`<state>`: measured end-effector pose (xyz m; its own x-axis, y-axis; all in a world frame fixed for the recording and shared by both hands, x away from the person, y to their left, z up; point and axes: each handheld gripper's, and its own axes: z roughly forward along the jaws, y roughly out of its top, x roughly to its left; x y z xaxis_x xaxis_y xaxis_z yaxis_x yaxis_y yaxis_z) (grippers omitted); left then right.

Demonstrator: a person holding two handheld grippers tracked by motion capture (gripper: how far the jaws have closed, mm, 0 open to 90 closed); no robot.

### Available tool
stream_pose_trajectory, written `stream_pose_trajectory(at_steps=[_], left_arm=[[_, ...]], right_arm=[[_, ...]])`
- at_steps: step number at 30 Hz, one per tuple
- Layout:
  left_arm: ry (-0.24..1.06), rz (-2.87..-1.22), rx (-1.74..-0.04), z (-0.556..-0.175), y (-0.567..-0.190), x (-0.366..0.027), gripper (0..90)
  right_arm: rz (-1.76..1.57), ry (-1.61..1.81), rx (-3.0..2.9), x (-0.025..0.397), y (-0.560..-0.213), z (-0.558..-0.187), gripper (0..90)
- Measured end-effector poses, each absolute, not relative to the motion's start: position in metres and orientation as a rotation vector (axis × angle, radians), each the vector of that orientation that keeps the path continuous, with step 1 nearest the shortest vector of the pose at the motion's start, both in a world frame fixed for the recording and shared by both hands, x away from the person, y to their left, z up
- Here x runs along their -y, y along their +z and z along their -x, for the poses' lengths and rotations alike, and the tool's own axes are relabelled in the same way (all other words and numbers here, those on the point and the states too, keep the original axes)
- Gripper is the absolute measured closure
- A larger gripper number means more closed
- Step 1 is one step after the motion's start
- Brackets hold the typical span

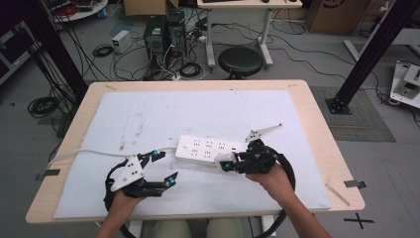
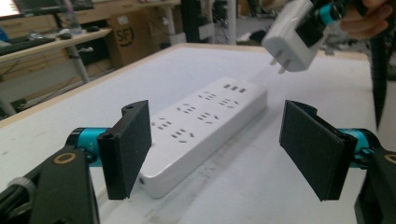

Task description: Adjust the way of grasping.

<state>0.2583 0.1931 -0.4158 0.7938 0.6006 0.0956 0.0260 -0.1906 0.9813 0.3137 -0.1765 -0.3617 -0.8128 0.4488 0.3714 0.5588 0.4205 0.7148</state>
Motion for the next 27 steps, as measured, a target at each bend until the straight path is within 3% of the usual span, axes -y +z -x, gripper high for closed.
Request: stream_pose_trajectory(at_steps=[12,27], left_arm=[[0.613,-1.654,-0.590,-0.262,-0.430,-0.213,25.1],[0.619,-1.650,-0.622,-0.261,-0.440,-0.221,25.3]], right_arm=[[0.859,-1.129,2.851,0.169,-0.325,-0.343,63.2],[0.710,-0.857,3.076,0.148,-0.320,-0.364,63.2]])
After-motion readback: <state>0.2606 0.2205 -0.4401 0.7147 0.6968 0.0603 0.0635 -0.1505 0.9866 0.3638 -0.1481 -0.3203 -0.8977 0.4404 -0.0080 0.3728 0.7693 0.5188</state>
